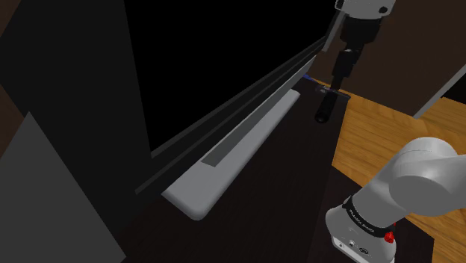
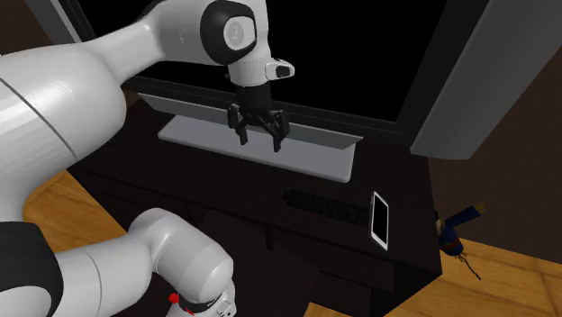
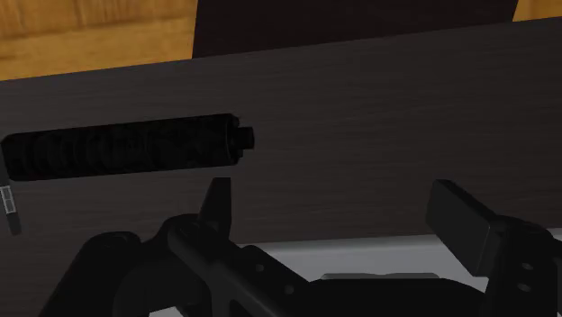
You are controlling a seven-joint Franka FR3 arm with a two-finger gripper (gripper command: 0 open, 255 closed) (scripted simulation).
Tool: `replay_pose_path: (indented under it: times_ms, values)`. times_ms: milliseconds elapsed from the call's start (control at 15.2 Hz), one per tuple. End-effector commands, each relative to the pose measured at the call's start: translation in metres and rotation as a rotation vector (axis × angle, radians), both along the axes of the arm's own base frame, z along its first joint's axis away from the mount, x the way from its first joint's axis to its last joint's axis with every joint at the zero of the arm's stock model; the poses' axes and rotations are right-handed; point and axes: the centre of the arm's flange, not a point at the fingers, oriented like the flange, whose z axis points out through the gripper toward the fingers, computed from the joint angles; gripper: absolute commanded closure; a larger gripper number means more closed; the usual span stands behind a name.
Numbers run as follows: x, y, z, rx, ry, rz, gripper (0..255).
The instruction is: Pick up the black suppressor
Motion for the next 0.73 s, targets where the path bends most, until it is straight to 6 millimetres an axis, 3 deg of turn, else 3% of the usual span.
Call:
replay_pose_path:
  times_ms: [0,330,660]
  values:
    - [0.000,0.000,0.000,0.000,0.000,0.000,0]
    - [0.029,-0.051,-0.038,-0.001,-0.058,-0.365,0]
    - [0.041,-0.109,-0.074,-0.003,-0.116,-0.731,0]
